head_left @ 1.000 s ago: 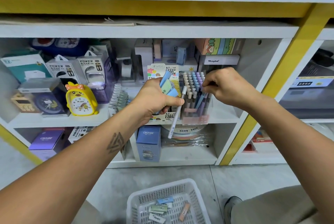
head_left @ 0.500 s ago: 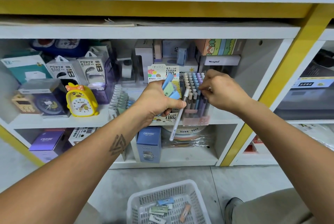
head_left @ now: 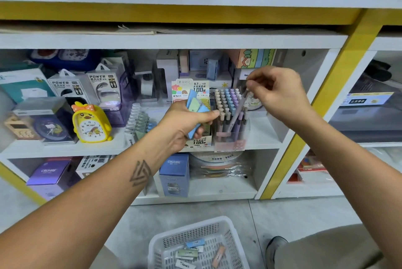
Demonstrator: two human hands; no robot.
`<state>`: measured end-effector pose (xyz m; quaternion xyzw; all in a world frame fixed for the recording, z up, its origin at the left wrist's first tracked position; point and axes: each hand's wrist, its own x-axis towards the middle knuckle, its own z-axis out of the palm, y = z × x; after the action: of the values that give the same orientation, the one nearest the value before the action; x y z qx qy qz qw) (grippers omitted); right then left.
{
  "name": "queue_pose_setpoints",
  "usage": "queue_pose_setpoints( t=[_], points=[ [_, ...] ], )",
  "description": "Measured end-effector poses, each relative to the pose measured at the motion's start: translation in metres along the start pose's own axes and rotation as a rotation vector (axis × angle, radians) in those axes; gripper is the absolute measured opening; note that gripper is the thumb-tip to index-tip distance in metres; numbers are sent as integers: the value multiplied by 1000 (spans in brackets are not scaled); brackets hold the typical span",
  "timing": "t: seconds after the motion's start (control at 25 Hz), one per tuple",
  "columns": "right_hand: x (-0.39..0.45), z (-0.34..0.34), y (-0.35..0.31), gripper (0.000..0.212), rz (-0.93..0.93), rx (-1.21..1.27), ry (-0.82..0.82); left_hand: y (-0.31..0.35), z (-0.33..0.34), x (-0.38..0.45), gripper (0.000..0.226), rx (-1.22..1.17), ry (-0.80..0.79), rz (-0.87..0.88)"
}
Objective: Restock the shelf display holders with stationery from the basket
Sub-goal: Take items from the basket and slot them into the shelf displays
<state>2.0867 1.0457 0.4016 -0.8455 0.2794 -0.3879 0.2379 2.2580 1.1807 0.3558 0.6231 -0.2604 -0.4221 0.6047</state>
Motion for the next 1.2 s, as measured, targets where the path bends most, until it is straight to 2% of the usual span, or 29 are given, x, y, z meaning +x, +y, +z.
queue_pose_setpoints(
  t=[0.16, 0.44, 0.64, 0.8, 0.92, 1.04, 1.12, 1.2],
  points=[
    [-11, 12, 9, 16, -228, -267, -60, 1, 0, -1, 22, -58, -83, -150],
    [-13, 25, 17, 14, -370, -374, -217, 4, -4, -4, 18, -255, -141, -341],
    [-13, 23, 20, 14, -342, -405, -251, 4, -4, -5, 18, -285, -181, -344],
    [-14, 30, 23, 11, -210, -467, -329, 4, -3, -7, 22, -298, -189, -334],
    [-11, 35, 19, 16, -234, -559, -324, 6, -8, -8, 24, -386, -192, -379],
    [-7, 41, 3, 16, -178, -312, -239, 8, -16, -9, 12, -446, -219, -347],
    [-7, 50, -14, 14, 0, 25, -296, 9, -21, -11, 9, -451, -234, -299],
    [-8, 63, -33, 27, 133, 249, -393, 11, -29, -12, 11, -450, -200, -233]
  ],
)
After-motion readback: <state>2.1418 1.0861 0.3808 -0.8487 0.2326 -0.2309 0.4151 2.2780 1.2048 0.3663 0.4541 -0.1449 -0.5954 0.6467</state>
